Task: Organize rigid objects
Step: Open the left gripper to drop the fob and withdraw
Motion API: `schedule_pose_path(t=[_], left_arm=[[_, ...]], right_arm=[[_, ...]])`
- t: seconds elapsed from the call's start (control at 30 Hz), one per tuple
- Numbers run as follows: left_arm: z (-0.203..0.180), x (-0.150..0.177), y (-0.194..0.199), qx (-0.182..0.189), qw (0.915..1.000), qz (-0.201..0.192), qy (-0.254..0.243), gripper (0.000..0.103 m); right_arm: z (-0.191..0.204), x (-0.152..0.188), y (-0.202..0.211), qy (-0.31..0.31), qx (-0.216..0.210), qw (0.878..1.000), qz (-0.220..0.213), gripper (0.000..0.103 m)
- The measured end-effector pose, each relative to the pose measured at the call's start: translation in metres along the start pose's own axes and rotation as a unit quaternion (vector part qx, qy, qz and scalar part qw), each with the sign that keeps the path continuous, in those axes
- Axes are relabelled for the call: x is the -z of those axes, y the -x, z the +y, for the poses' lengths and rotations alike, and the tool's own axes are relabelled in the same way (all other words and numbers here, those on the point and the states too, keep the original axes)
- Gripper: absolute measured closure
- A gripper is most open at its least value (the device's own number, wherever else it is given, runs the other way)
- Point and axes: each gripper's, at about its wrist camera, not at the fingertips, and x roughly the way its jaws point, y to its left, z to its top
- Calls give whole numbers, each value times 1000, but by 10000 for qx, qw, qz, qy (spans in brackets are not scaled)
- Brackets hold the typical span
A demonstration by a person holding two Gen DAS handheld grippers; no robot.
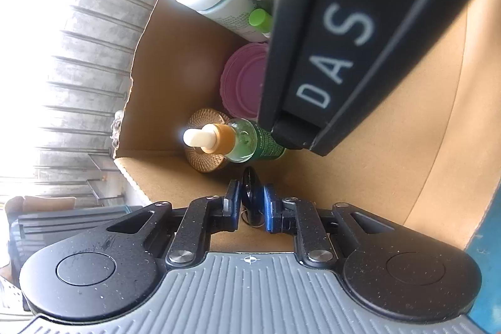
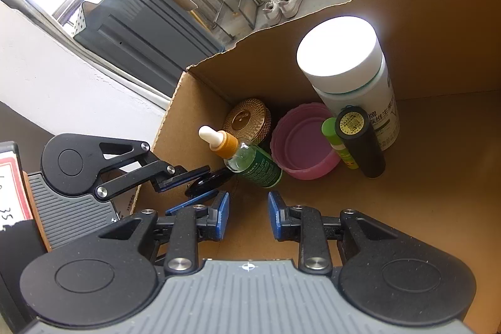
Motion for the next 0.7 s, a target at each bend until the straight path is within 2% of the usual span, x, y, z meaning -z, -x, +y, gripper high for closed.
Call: schedule_pose_path(t=[0.13,0.2,0.43,0.6,0.7], left_arm=[[10,4,-7,177,9995,-70,253,83],[13,5,-3,210,9993,-128,279,74],[23,9,11,602,9967,-250,493,73],[19,17,24,448,9968,-369,555,73],[23,33,45,86,9919,-952,835,73]], right_arm=[[0,0,0,8,-42,10000,-18,73],[1,0,0,44,-43,10000,-14,73],[10,3,3,351,38,9993,-97,73],[14,9,12,508,35,9984,-233,73],[18,18,35,778,22,9957,-501,73]])
